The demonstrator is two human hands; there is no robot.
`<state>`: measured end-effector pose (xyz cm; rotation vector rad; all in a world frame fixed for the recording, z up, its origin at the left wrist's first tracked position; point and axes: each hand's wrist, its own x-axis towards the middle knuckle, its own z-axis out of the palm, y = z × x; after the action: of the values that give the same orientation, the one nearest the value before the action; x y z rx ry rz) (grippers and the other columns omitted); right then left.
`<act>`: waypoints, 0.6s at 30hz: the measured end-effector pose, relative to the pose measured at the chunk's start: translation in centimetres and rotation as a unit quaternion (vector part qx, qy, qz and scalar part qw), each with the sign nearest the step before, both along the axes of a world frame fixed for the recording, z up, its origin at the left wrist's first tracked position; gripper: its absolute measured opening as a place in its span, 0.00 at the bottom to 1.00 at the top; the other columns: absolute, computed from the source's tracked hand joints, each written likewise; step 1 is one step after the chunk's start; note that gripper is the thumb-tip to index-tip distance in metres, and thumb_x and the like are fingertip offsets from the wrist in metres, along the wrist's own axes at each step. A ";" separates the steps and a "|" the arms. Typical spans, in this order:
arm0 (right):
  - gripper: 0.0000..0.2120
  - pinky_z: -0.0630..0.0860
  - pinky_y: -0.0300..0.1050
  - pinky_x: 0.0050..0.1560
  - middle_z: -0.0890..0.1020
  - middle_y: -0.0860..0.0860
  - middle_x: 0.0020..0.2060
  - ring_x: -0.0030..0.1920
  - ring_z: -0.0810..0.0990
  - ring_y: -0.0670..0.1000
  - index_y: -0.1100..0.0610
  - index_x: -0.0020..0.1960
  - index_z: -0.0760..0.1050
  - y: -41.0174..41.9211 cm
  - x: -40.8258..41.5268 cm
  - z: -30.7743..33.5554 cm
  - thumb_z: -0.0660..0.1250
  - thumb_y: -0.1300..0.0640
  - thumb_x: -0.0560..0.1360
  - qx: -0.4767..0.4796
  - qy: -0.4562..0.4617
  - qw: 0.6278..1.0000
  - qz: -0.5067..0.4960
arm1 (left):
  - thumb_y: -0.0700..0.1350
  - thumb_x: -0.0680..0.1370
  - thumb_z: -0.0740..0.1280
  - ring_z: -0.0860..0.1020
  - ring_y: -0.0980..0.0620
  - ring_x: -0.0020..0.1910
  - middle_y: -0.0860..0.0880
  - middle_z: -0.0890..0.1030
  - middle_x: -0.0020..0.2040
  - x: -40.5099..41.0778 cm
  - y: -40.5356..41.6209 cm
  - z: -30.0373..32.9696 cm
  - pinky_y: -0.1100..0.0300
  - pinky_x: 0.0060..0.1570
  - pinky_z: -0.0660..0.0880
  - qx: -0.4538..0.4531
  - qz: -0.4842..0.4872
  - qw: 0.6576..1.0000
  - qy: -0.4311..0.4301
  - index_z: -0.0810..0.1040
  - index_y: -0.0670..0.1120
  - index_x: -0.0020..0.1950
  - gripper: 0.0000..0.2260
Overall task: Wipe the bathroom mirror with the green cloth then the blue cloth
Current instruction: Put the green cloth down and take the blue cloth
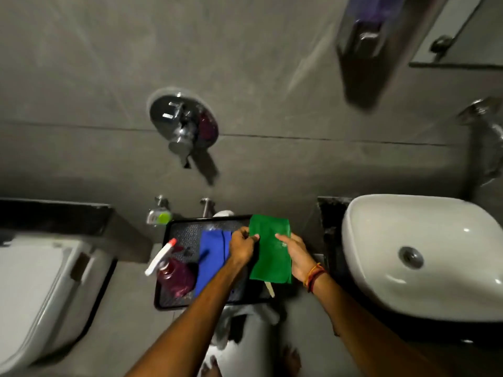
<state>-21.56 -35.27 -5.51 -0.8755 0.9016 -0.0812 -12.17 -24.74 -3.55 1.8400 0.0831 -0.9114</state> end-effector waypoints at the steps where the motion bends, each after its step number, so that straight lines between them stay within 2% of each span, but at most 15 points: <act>1: 0.18 0.83 0.50 0.48 0.88 0.56 0.44 0.40 0.87 0.52 0.68 0.70 0.73 1.3 0.4 -1.4 0.60 0.68 0.81 -0.020 0.026 0.999 0.024 | 0.35 0.78 0.69 0.82 0.40 0.53 0.36 0.84 0.52 0.1 1.3 -1.7 0.46 0.62 0.78 0.044 0.007 0.999 -0.014 0.80 0.37 0.54 0.05; 4: 0.21 0.76 0.63 0.65 0.80 0.67 0.63 0.58 0.82 0.64 0.71 0.73 0.69 3.2 1.7 -4.3 0.58 0.74 0.81 -0.060 0.084 0.993 0.061 | 0.39 0.79 0.68 0.81 0.39 0.62 0.37 0.84 0.61 0.2 3.7 -4.3 0.49 0.62 0.77 0.126 -0.041 0.989 -0.059 0.79 0.38 0.62 0.13; 6: 0.25 0.71 0.65 0.72 0.75 0.69 0.69 0.69 0.76 0.69 0.70 0.75 0.67 3.8 2.6 -5.8 0.57 0.78 0.79 -0.092 0.107 0.986 0.090 | 0.38 0.78 0.65 0.79 0.38 0.63 0.36 0.82 0.63 0.6 4.9 -5.7 0.48 0.63 0.76 0.178 -0.102 0.973 -0.110 0.79 0.37 0.62 0.13; 9: 0.31 0.73 0.63 0.71 0.75 0.67 0.70 0.69 0.76 0.69 0.66 0.78 0.63 4.0 3.3 -7.3 0.59 0.79 0.77 -0.177 0.146 0.968 0.099 | 0.40 0.77 0.66 0.76 0.36 0.64 0.36 0.76 0.65 1.6 6.8 -7.3 0.46 0.64 0.73 0.307 -0.171 0.908 -0.229 0.75 0.37 0.64 0.17; 11: 0.32 0.77 0.58 0.68 0.76 0.63 0.71 0.65 0.80 0.66 0.64 0.79 0.63 3.7 3.3 -7.5 0.63 0.76 0.77 -0.242 0.179 0.950 0.085 | 0.43 0.77 0.67 0.76 0.36 0.65 0.35 0.75 0.67 2.4 7.5 -7.7 0.46 0.64 0.74 0.390 -0.188 0.863 -0.260 0.69 0.36 0.72 0.24; 13: 0.30 0.78 0.48 0.62 0.76 0.60 0.70 0.62 0.82 0.63 0.63 0.77 0.68 3.4 3.2 -7.3 0.64 0.74 0.76 -0.315 0.194 0.926 0.078 | 0.41 0.80 0.64 0.77 0.36 0.67 0.34 0.76 0.69 3.0 7.6 -8.0 0.47 0.65 0.75 0.418 -0.174 0.862 -0.228 0.61 0.33 0.77 0.28; 14: 0.29 0.77 0.45 0.59 0.77 0.60 0.70 0.61 0.82 0.62 0.63 0.75 0.70 3.4 3.2 -7.0 0.63 0.74 0.75 -0.345 0.194 0.915 0.081 | 0.39 0.80 0.62 0.78 0.37 0.67 0.35 0.77 0.68 3.3 7.5 -7.9 0.48 0.65 0.76 0.422 -0.159 0.869 -0.204 0.61 0.32 0.77 0.26; 16: 0.26 0.76 0.41 0.56 0.77 0.59 0.69 0.60 0.82 0.60 0.62 0.72 0.73 3.2 3.2 -6.4 0.62 0.74 0.75 -0.373 0.182 0.904 0.102 | 0.39 0.81 0.61 0.80 0.38 0.65 0.38 0.80 0.66 3.5 6.8 -7.1 0.47 0.64 0.77 0.417 -0.116 0.885 -0.174 0.69 0.35 0.74 0.21; 18: 0.24 0.78 0.43 0.58 0.79 0.58 0.68 0.60 0.83 0.59 0.62 0.71 0.75 2.9 3.5 -5.2 0.62 0.73 0.76 -0.372 0.162 0.906 0.121 | 0.43 0.80 0.64 0.80 0.38 0.66 0.40 0.80 0.66 3.6 5.9 -5.3 0.46 0.65 0.75 0.385 -0.090 0.904 -0.161 0.77 0.41 0.67 0.17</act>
<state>-18.09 -32.33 -10.73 -1.7497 1.0784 -0.0647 -8.55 -18.85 -8.88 2.7576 0.0738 -0.7303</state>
